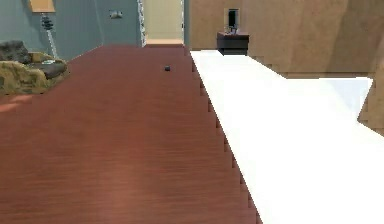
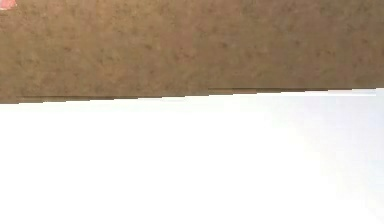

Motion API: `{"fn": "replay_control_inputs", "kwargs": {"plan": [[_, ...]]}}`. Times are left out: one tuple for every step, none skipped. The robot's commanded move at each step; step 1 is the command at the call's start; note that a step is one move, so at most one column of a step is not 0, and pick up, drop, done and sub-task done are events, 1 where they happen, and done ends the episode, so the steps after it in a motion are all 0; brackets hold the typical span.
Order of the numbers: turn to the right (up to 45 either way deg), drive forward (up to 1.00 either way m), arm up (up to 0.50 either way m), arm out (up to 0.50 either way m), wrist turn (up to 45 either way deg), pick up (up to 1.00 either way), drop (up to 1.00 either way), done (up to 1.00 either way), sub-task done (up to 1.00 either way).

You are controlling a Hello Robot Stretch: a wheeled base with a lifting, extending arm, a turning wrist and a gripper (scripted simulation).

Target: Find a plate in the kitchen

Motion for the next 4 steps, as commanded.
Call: {"fn": "replay_control_inputs", "kwargs": {"plan": [[0.0,1.0,0.0,0.0,0.0,0.0,0.0,0.0,0.0],[0.0,1.0,0.0,0.0,0.0,0.0,0.0,0.0,0.0],[0.0,1.0,0.0,0.0,0.0,0.0,0.0,0.0,0.0],[0.0,1.0,0.0,0.0,0.0,0.0,0.0,0.0,0.0]]}}
